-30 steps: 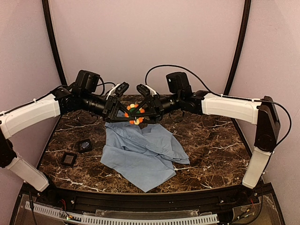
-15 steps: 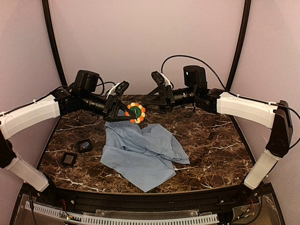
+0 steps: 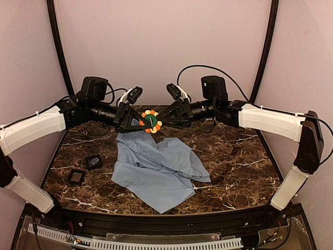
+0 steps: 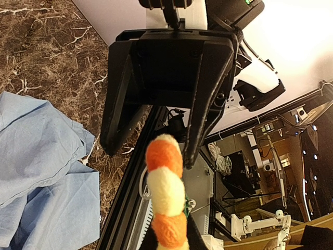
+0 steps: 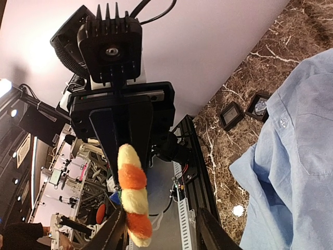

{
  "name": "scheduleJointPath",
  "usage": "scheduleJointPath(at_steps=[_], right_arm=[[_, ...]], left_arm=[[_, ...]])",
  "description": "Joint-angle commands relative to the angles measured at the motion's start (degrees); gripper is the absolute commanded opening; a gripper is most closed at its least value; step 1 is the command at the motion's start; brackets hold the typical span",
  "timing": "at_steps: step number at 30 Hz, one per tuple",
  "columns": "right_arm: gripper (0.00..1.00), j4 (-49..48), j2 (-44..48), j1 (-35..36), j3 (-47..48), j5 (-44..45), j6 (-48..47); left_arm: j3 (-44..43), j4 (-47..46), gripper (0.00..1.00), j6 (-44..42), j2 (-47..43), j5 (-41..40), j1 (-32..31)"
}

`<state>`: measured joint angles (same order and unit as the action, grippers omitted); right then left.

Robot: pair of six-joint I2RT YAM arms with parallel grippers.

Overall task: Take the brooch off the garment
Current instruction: Close the brooch securely, then pass from the left arm to the right, then pass from the right arm to the left

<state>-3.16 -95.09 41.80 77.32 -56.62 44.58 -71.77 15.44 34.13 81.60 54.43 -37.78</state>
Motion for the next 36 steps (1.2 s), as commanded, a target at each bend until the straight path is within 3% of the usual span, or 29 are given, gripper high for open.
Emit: scheduleJointPath(at_steps=[1, 6, 10, 12, 16, 22, 27, 36], right_arm=[[0.42, -1.97, -1.47, 1.27, 1.2, -3.21, 0.43], [0.28, -2.31, -2.68, 2.22, 2.89, -4.4, 0.49], [0.07, -3.48, -2.64, 2.23, 2.97, -4.55, 1.27], [0.0, -4.03, -2.45, 2.21, 2.69, -4.48, 1.54], [0.0, -5.41, -1.51, 1.73, 1.62, -4.13, 2.38], [0.0, -6.54, -1.06, 1.35, 0.89, -4.45, 3.23], [0.0, -7.3, -1.32, 1.27, 0.9, -4.83, 3.75], [0.0, -8.49, -1.24, 1.35, 0.47, -5.14, 4.65]], left_arm=[[1.28, -1.27, 0.01, 0.41, -2.02, 0.39, -0.26], [1.14, -0.46, 0.01, 0.01, -1.92, -0.15, -0.28], [1.02, -0.32, 0.01, -0.14, -1.84, -0.5, -0.23], [1.0, -0.31, 0.12, -0.23, -2.16, -1.18, -0.23], [1.75, -0.14, 0.41, -0.36, -3.35, -2.42, -0.12], [3.48, -0.97, 0.57, 0.49, -5.47, -3.8, 0.11], [3.77, -2.48, 0.56, 1.6, -5.86, -4.87, 0.33], [3.21, -2.44, 0.34, 1.94, -4.54, -4.3, 0.34]])
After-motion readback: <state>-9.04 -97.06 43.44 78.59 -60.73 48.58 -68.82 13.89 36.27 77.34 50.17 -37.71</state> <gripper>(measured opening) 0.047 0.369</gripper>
